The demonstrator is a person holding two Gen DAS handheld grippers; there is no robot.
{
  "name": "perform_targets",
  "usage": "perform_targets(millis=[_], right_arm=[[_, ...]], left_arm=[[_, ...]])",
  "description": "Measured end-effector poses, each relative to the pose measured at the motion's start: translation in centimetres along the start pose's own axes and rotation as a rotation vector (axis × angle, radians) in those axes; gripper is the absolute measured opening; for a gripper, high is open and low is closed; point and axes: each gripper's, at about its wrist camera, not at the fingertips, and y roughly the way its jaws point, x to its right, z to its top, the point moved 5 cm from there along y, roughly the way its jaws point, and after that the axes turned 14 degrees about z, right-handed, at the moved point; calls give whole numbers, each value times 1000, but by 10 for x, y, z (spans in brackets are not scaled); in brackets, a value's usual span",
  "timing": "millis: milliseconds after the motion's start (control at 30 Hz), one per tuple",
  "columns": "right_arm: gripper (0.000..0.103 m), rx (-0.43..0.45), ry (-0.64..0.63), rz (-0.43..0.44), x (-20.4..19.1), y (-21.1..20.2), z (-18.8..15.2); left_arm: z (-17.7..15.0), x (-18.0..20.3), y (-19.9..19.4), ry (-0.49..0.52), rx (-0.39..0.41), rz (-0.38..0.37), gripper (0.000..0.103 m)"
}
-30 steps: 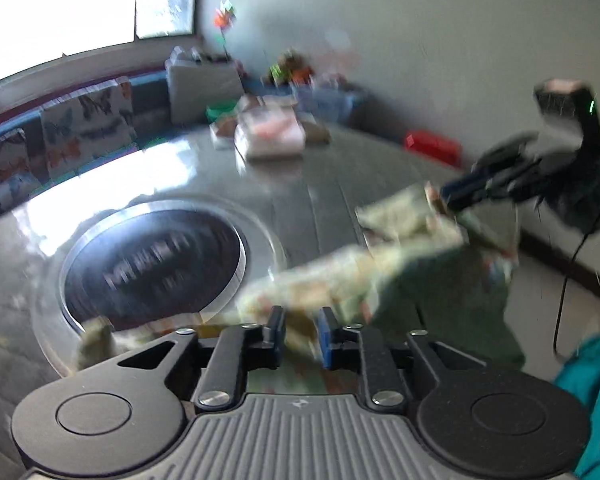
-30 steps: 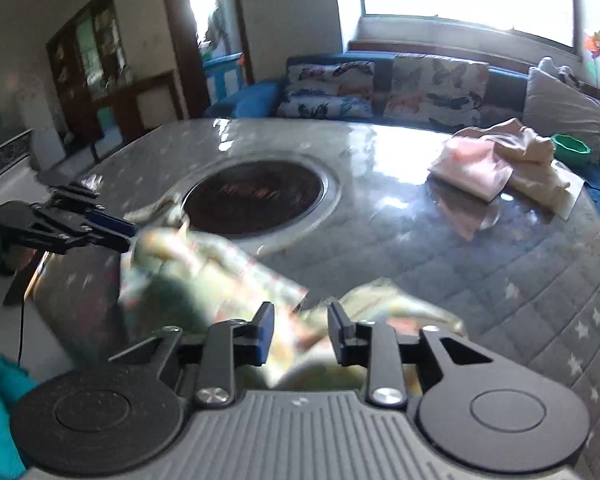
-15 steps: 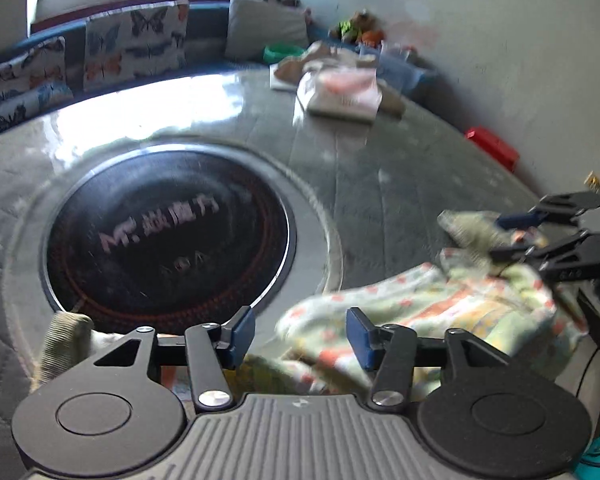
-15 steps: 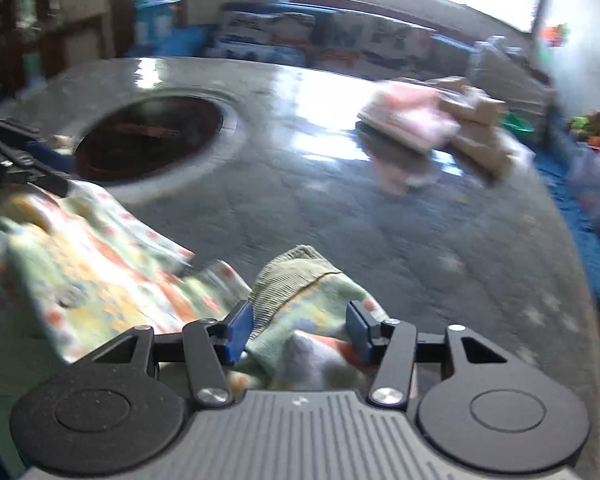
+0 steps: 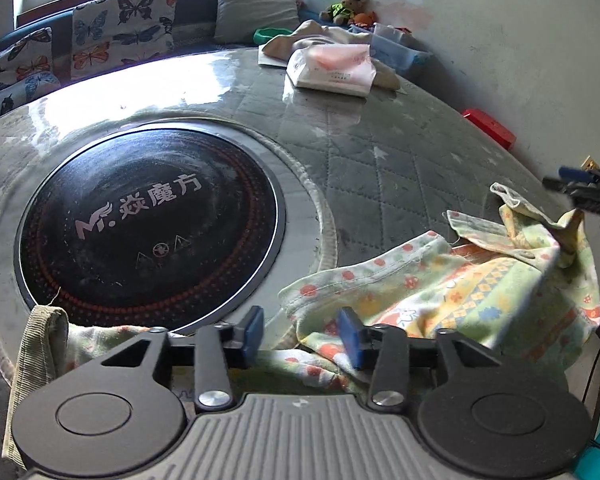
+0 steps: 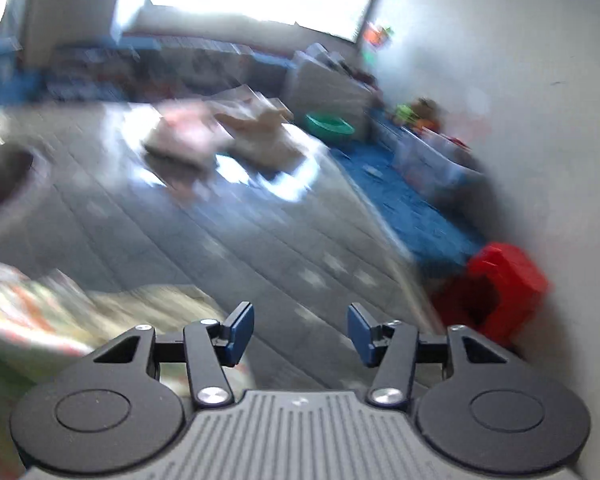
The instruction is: Fold clothes
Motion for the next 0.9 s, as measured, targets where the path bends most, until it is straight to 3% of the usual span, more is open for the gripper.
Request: perform_targets(millis=[100, 167, 267, 367, 400, 433, 567, 633, 700, 833, 900], right_arm=[[52, -42, -24, 200, -31, 7, 8], [53, -81, -45, 266, -47, 17, 7], [51, -150, -76, 273, -58, 33, -5], [26, -144, -77, 202, -50, 36, -9], [10, -127, -61, 175, -42, 32, -7], [9, -113, -47, 139, -33, 28, -6], [9, -129, -96, -51, 1, 20, -6], [13, -137, -85, -98, 14, 18, -6], [18, -97, -31, -53, 20, 10, -2], [44, -31, 72, 154, 8, -2, 15], [44, -21, 73, 235, -4, -4, 22]], left_arm=[[-1, 5, 2, 13, 3, 2, 47], [-1, 8, 2, 27, 11, 6, 41], [-1, 13, 1, 46, 21, 8, 28], [-3, 17, -1, 80, 40, 24, 22], [-4, 18, -1, 85, 44, 26, 21], [-4, 18, -1, 89, 46, 27, 21], [-4, 19, -1, 93, 47, 24, 23], [-4, 19, 0, 92, 49, 22, 23], [-4, 18, 0, 93, 51, 21, 23], [-4, 19, 0, 95, 53, 25, 21], [-3, 20, -2, 98, 61, 22, 13]])
